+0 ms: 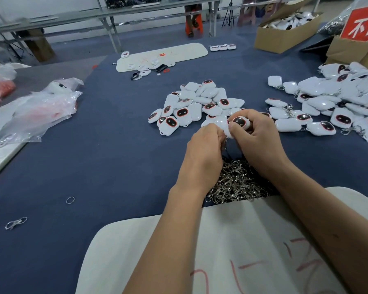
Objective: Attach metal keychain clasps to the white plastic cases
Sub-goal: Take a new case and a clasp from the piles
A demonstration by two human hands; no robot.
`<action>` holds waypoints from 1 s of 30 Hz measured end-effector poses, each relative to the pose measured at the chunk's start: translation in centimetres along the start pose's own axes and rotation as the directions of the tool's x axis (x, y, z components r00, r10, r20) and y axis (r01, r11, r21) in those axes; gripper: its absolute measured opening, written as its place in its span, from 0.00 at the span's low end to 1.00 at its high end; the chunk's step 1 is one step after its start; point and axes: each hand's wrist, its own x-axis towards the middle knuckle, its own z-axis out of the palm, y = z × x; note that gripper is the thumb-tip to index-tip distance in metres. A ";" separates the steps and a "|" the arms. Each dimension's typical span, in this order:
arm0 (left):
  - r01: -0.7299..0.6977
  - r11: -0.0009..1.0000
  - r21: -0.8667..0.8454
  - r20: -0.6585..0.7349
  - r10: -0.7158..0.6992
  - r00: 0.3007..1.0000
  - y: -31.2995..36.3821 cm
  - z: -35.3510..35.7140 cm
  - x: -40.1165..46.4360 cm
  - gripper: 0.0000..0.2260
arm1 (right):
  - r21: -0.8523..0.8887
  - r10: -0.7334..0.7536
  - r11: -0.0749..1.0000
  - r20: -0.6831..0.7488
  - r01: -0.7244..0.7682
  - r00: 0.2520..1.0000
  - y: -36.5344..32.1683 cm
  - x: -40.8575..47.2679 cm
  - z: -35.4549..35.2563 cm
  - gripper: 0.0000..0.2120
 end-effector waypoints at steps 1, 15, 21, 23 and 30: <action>-0.002 1.000 0.010 -0.003 0.002 1.000 0.1 0.0 -0.1 0.06 | -0.009 -0.003 1.000 -0.004 0.003 1.000 -0.1 0.0 0.0 0.03; 0.026 0.996 0.084 -0.016 -0.025 1.000 1.2 -0.1 -0.1 0.07 | -0.122 -0.023 0.993 -0.087 0.012 0.996 -1.2 -1.0 0.2 0.03; 0.018 1.000 0.014 -0.020 -0.018 1.000 0.6 0.1 0.0 0.09 | -0.077 0.031 0.996 -0.103 -0.040 0.994 -1.1 -0.9 0.3 0.02; 0.012 1.000 -0.023 -0.027 -0.012 1.000 0.3 0.3 0.1 0.07 | -0.044 0.063 0.997 -0.091 -0.067 0.994 -0.9 -0.8 0.2 0.03; 0.028 0.963 -0.267 -0.194 -0.083 0.977 -0.3 0.6 0.5 0.06 | 0.235 0.219 0.951 -0.052 -0.202 0.974 -0.5 -0.5 0.5 0.08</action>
